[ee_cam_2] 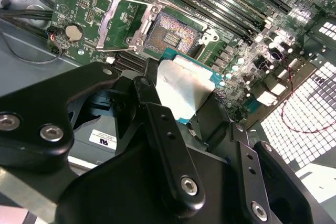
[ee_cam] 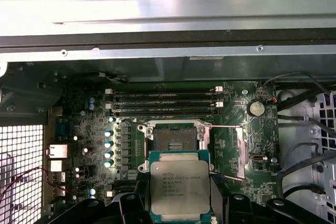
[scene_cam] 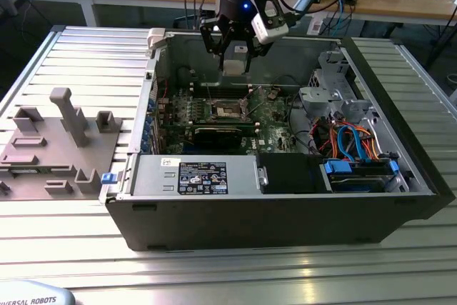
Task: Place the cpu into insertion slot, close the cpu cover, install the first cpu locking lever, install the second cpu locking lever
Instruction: 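Place the cpu into insertion slot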
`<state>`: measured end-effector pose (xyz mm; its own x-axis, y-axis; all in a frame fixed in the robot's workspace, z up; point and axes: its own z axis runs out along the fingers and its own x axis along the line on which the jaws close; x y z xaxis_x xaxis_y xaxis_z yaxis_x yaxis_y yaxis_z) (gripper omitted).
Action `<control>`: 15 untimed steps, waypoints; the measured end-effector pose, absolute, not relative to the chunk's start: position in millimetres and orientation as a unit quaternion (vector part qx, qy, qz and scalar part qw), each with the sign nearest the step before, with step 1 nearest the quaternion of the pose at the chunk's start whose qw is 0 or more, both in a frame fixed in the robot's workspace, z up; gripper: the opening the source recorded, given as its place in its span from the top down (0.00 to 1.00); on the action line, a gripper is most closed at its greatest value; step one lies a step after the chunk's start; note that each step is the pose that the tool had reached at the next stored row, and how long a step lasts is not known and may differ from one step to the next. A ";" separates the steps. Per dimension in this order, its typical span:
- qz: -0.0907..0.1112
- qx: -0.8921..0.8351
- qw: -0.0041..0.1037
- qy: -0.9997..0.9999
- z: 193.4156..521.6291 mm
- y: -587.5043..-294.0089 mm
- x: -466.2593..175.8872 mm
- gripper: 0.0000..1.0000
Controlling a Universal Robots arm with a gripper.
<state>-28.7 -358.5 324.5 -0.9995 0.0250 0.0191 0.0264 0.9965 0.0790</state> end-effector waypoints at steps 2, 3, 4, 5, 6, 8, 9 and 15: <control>-0.040 -0.013 0.009 -0.999 324.5 -358.5 -28.7 0.46; -0.040 -0.013 0.009 -0.999 324.5 -358.5 -28.7 0.46; -0.040 -0.013 0.009 -0.999 324.4 -358.5 -28.7 0.46; -0.040 -0.013 0.009 -0.999 324.4 -358.5 -28.7 0.46; -0.040 -0.013 0.009 -0.999 324.4 -358.5 -28.7 0.46; -0.040 -0.017 0.009 -0.999 324.2 -358.5 -28.7 0.46; -0.040 -0.018 0.009 -0.999 324.1 -358.5 -28.7 0.46; -0.040 -0.024 0.009 -0.999 323.6 -358.5 -28.7 0.46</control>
<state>-28.7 -358.5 323.6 -0.9987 0.0466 0.0191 0.0480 0.9957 0.0789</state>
